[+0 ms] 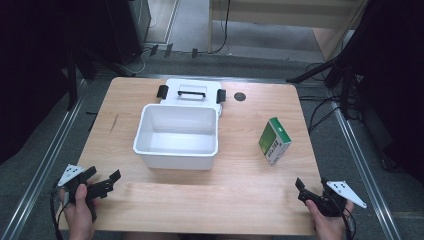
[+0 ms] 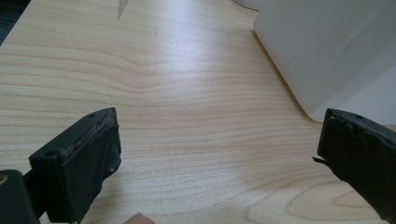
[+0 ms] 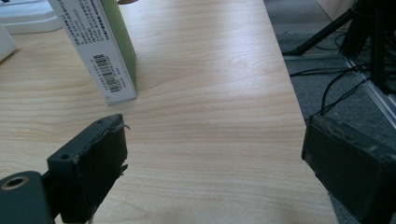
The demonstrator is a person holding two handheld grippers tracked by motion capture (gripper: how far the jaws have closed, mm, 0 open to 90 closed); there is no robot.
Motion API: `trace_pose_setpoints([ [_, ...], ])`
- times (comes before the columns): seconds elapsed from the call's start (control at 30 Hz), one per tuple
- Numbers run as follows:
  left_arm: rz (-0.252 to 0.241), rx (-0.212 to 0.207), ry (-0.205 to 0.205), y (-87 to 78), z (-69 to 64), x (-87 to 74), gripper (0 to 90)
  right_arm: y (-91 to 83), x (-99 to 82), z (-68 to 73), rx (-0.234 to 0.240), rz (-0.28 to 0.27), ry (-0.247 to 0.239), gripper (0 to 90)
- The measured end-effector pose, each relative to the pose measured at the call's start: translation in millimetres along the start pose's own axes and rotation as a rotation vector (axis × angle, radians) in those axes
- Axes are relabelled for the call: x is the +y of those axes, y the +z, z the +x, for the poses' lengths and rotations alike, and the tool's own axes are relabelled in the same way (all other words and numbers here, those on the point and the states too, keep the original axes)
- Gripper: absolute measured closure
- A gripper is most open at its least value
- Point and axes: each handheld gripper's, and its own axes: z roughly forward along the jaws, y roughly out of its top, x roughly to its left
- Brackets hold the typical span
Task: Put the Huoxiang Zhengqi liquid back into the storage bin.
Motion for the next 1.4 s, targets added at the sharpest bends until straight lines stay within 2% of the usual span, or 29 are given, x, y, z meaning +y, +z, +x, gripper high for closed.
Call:
trace_pose_setpoints([
  [0.17, 0.001, 0.000, 0.003, -0.3, 0.2, -0.1, 0.0, 1.2, 0.4, 2.4, -0.010, 0.011, -0.021, 12.4],
  [0.23, -0.002, 0.002, 0.004, -0.4, -0.1, -0.2, 0.1, 2.7, 1.6, 3.5, -0.014, 0.032, -0.033, 12.6],
  [0.3, -0.002, 0.003, 0.006, -0.5, -0.2, -0.2, 0.0, 3.2, 2.9, 4.7, -0.001, 0.050, -0.023, 12.6],
  [0.33, -0.001, 0.002, 0.008, -0.5, -0.3, -0.3, 0.0, 3.8, 4.1, 4.9, 0.008, 0.061, -0.032, 12.7],
  [0.37, -0.001, 0.003, 0.009, -0.4, -0.6, -0.4, 0.0, 4.9, 10.0, 7.6, -0.007, 0.106, -0.067, 13.2],
  [0.47, 0.000, 0.003, 0.007, -0.2, -0.8, -0.3, 0.0, 4.4, 17.0, 9.3, 0.005, 0.136, -0.077, 13.3],
  [0.5, 0.000, 0.002, 0.006, -0.2, -0.7, -0.3, 0.0, 4.8, 25.7, 11.9, 0.010, 0.180, -0.093, 13.6],
  [0.57, 0.000, 0.002, 0.006, -0.2, -0.7, -0.3, 0.0, 5.3, 28.9, 12.8, 0.019, 0.199, -0.100, 13.6],
  [0.6, 0.000, 0.002, 0.007, -0.2, -0.7, -0.4, 0.0, 7.0, 37.9, 16.7, 0.037, 0.260, -0.117, 13.6],
  [0.67, 0.000, 0.001, 0.007, -0.2, -0.7, -0.4, 0.0, 9.1, 46.5, 22.6, 0.059, 0.329, -0.147, 13.3],
  [0.7, 0.000, 0.001, 0.007, -0.2, -0.7, -0.4, 0.0, 9.1, 46.5, 22.6, 0.059, 0.329, -0.147, 13.3],
  [0.73, 0.001, 0.001, 0.007, -0.4, -0.5, -0.3, 0.0, 11.5, 55.5, 30.9, 0.078, 0.414, -0.176, 13.0],
  [0.77, 0.001, 0.001, 0.007, -0.4, -0.5, -0.3, 0.0, 11.5, 55.5, 30.9, 0.078, 0.414, -0.176, 13.0],
  [0.8, 0.000, 0.000, 0.007, -0.3, -0.4, -0.3, 0.0, 12.5, 58.5, 33.8, 0.080, 0.444, -0.179, 13.1],
  [0.87, 0.001, -0.001, 0.007, -0.3, -0.4, -0.3, 0.0, 18.8, 71.8, 45.4, 0.075, 0.583, -0.211, 13.2],
  [1.0, 0.002, -0.001, 0.006, -0.2, -0.3, -0.3, 0.1, 25.0, 89.1, 59.0, 0.061, 0.707, -0.275, 13.1],
  [1.03, 0.002, -0.001, 0.006, -0.2, -0.3, -0.3, 0.0, 25.0, 89.1, 59.0, 0.061, 0.707, -0.275, 13.1],
  [1.07, 0.002, -0.001, 0.005, -0.2, -0.3, -0.3, 0.0, 27.8, 99.4, 66.4, 0.062, 0.757, -0.299, 13.0],
  [1.1, 0.002, -0.001, 0.005, -0.2, -0.3, -0.3, 0.1, 27.8, 99.4, 66.4, 0.062, 0.757, -0.299, 13.0],
  [1.13, 0.002, -0.001, 0.006, -0.2, -0.3, -0.2, 0.0, 30.0, 108.3, 73.1, 0.066, 0.775, -0.314, 13.1],
  [1.27, 0.002, -0.001, 0.005, -0.2, -0.2, -0.3, 0.0, 35.0, 122.6, 84.1, 0.054, 0.803, -0.338, 14.0],
  [1.33, 0.002, -0.002, 0.004, -0.2, -0.2, -0.2, 0.0, 36.0, 125.3, 85.9, 0.054, 0.811, -0.341, 13.9],
  [1.4, 0.002, -0.002, 0.004, -0.2, -0.1, -0.2, 0.1, 39.8, 136.2, 93.2, 0.065, 0.822, -0.351, 13.4],
])
